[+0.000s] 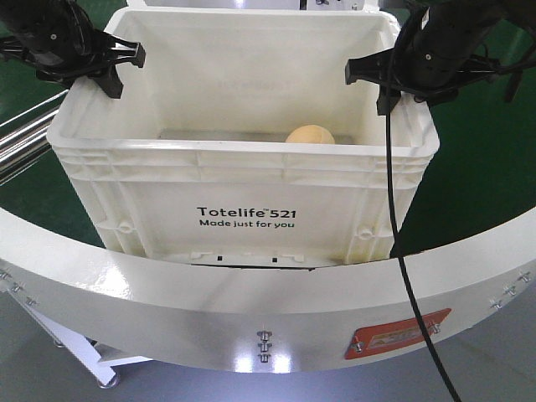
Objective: Place moving items into box and shelve
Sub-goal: 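Clamp both grippers onto the tote's side rims, then lift the tote off the conveyor with both grippers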
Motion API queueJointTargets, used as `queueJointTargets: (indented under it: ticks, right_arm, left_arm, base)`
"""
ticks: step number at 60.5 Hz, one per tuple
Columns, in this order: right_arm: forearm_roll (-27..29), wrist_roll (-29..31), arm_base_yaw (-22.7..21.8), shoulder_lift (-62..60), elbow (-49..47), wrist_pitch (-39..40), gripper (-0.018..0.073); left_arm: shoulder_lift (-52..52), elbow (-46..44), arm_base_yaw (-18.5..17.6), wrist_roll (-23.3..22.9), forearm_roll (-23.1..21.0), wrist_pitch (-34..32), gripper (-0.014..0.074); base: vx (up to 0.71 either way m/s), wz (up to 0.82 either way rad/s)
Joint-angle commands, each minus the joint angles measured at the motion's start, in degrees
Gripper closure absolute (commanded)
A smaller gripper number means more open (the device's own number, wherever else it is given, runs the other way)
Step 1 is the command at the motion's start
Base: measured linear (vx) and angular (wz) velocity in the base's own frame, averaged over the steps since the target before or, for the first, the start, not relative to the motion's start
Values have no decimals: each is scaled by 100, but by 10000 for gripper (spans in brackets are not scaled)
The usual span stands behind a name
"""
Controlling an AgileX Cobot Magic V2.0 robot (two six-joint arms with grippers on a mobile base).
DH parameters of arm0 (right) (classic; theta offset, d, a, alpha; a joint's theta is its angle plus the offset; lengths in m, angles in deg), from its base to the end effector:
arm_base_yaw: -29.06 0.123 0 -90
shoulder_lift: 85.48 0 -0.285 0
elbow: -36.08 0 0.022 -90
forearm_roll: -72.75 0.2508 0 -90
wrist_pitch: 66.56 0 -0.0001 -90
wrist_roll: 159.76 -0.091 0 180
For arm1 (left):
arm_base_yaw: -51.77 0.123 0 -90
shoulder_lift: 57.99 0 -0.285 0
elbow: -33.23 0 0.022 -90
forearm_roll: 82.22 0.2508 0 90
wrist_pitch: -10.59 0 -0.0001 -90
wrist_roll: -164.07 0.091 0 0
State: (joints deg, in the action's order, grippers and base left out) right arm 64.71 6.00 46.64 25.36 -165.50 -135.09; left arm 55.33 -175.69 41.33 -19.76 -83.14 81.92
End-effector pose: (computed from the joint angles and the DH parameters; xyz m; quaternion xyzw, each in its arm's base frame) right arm 0.3717 0.1053 0.3311 -0.0411 0.9781 -0.0136 0.2037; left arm 0.3908 -0.0734 0.3481 0.0554 0.9761 -0.0340 0.2076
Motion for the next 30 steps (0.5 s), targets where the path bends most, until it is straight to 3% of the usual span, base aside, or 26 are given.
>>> queueJointTargets:
  ticks: [1, 19, 30]
  right_arm:
    - [-170, 20, -25, -280, -198, 75, 477]
    - [-211, 20, -25, -280, -198, 161, 484]
    - [-330, -29, -25, -337, -228, 307, 484]
  left_arm:
    - [-303, -182, -13, 24, 93, -22, 456]
    - [-303, -182, -13, 24, 93, -183, 456]
    - [-329, -187, -13, 7, 501, -256, 456]
  base:
    - [0, 0]
    - [0, 0]
    - [0, 0]
